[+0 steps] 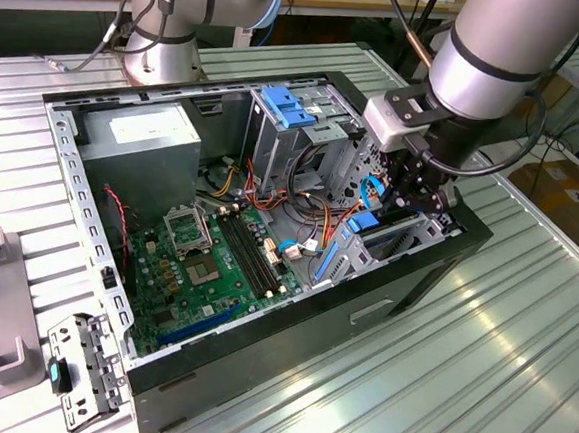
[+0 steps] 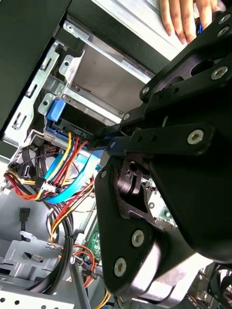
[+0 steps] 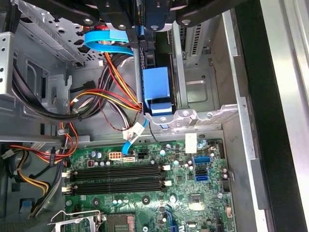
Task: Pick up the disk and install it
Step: 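Insert the second disk wire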
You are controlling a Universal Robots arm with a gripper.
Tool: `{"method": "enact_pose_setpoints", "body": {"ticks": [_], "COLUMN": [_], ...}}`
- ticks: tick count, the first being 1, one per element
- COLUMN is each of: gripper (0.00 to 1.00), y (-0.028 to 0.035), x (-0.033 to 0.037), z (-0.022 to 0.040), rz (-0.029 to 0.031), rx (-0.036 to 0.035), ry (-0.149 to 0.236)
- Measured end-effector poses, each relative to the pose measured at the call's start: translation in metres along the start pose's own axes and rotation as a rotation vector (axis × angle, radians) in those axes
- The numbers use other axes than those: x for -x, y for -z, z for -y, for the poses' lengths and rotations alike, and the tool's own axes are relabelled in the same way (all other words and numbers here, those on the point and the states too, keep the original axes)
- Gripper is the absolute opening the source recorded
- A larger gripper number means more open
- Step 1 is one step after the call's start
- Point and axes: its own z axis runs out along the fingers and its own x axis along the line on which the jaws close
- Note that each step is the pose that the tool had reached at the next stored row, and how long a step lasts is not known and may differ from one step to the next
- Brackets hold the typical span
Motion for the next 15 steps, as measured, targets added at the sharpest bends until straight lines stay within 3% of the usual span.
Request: {"method": "enact_pose_setpoints", "body": {"ticks": [2,5,15], "gripper": [0.16,0.16,0.18], "y": [-0.0011,-0.0030,-0.0035], "x": [-0.0009,-0.0025,-0.0029], "z": [-0.0001,-0.0003,-0.0003], "rz": [0.0078,0.0123,0.0130], "rx": [0.0007,0.0011,0.0011], "ry": [-0.001,-0.002,-0.002]}}
